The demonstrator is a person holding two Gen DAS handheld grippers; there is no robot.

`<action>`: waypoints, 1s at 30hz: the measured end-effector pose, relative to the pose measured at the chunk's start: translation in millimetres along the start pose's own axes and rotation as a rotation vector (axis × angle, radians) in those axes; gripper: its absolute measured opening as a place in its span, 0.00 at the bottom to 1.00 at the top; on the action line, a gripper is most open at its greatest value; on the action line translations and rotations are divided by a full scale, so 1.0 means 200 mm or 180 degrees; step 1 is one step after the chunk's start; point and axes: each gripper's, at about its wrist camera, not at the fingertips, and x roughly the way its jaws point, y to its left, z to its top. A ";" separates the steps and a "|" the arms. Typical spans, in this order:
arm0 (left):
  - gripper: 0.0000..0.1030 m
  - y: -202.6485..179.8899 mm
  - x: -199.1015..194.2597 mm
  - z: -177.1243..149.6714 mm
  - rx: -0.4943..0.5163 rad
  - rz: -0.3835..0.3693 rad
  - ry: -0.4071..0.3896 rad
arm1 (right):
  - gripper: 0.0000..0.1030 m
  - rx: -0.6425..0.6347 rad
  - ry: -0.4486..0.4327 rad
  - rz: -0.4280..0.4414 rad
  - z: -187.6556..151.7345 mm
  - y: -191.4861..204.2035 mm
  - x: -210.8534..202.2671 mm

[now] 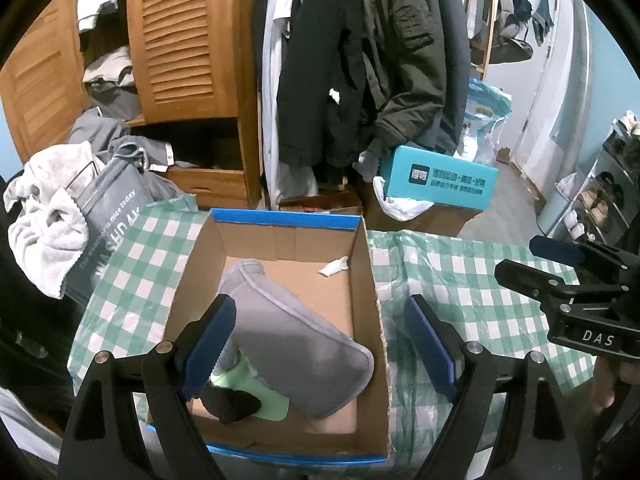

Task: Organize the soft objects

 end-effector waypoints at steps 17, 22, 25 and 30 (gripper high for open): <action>0.85 -0.03 -0.01 0.00 0.0033 -0.0025 0.0041 | 0.68 -0.0008 -0.0016 -0.0010 -0.01 0.01 -0.01; 0.85 -0.05 -0.01 -0.02 0.0051 -0.0008 0.0026 | 0.68 -0.0012 -0.0005 -0.0009 -0.01 0.01 -0.01; 0.86 -0.06 -0.01 -0.02 0.0044 0.0032 0.0031 | 0.68 -0.0014 0.0008 -0.0006 -0.02 0.01 -0.02; 0.86 -0.06 -0.02 -0.01 0.0089 0.0203 0.0012 | 0.68 -0.0012 0.0002 -0.0004 -0.02 0.01 -0.02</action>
